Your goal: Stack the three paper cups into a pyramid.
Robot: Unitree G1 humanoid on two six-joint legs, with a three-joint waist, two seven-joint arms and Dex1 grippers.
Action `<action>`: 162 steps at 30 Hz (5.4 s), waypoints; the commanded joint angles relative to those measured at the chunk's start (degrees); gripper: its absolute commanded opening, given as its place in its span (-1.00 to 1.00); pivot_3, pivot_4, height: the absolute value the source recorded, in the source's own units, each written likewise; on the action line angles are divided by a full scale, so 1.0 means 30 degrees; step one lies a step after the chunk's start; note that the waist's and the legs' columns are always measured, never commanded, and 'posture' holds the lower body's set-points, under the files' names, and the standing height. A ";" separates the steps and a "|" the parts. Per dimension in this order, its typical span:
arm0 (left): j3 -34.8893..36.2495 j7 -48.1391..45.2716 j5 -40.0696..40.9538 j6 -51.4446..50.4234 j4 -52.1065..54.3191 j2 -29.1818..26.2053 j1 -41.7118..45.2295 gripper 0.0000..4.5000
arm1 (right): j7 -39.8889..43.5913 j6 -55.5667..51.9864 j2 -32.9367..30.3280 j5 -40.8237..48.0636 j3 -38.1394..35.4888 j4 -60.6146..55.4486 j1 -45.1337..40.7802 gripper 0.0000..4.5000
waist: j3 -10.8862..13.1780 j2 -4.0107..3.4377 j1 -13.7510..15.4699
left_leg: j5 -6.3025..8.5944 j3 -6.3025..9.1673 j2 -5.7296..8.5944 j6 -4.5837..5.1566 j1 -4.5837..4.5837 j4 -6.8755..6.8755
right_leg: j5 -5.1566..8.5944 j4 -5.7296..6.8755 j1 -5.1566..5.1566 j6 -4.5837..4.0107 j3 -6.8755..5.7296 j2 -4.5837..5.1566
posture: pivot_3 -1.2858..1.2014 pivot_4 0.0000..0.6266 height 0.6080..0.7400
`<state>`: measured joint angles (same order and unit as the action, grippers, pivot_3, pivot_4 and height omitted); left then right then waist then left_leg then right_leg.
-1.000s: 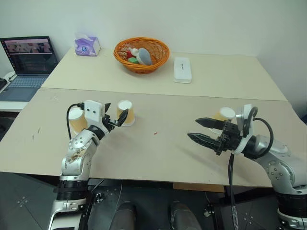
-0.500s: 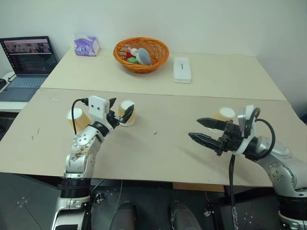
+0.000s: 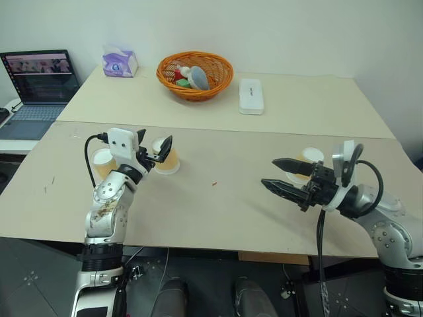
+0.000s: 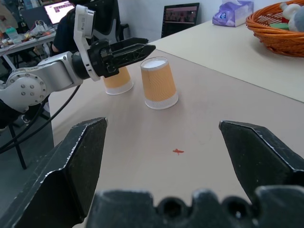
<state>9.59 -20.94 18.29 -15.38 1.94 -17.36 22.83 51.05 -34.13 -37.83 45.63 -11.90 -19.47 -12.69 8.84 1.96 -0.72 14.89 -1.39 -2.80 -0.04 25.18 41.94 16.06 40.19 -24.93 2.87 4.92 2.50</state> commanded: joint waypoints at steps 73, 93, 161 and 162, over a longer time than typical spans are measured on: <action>-0.7819 -0.7179 -0.1239 -0.3495 -0.1726 -0.0789 0.5535 0.16 | 0.2492 0.0953 -0.4191 -0.1363 -0.2219 -0.0363 0.3221 1.00 | 0.0011 0.0004 0.0210 | -0.0002 0.0002 0.0021 0.0004 0.0021 0.0000 | 0.0003 -0.0035 0.0000 0.0006 -0.0006 0.0009 | 0.03 -0.52 0.01; -0.7766 -0.7531 -0.2649 -0.1367 -0.5056 0.1294 0.6185 0.16 | 0.2227 0.0716 -0.4110 -0.1358 -0.2336 -0.0354 0.2469 1.00 | 0.0010 0.0004 0.0032 | -0.0002 0.0007 0.0019 0.0004 0.0006 0.0001 | 0.0001 -0.0017 0.0008 0.0008 0.0002 0.0000 | 0.03 -0.52 0.01; 0.4198 1.0821 -0.5365 -1.4170 0.6597 0.3162 0.1544 1.00 | 0.3208 0.0964 -0.3271 -0.1810 -0.1016 0.0991 0.1164 1.00 | 0.0017 0.0018 0.0028 | -0.0005 0.0042 0.0021 -0.0009 -0.0004 0.0010 | -0.0008 0.0000 0.0029 0.0009 -0.0021 0.0020 | 0.03 -0.52 0.01; 0.4183 1.0812 -0.5378 -1.4058 0.6534 0.3153 0.1504 1.00 | 0.3194 0.0980 -0.3279 -0.1833 -0.1032 0.0973 0.1180 1.00 | 0.0017 0.0018 0.0027 | -0.0005 0.0042 0.0021 -0.0009 -0.0006 0.0011 | -0.0008 0.0000 0.0030 0.0009 -0.0021 0.0020 | 0.03 -0.52 0.01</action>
<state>22.49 11.29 2.28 -57.70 22.34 -8.14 27.89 60.31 -32.54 -47.08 39.52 -12.46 -15.21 -8.77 8.89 2.01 -0.64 14.87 -1.26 -2.74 -0.07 25.16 41.98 16.03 40.19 -24.84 2.90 4.85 2.56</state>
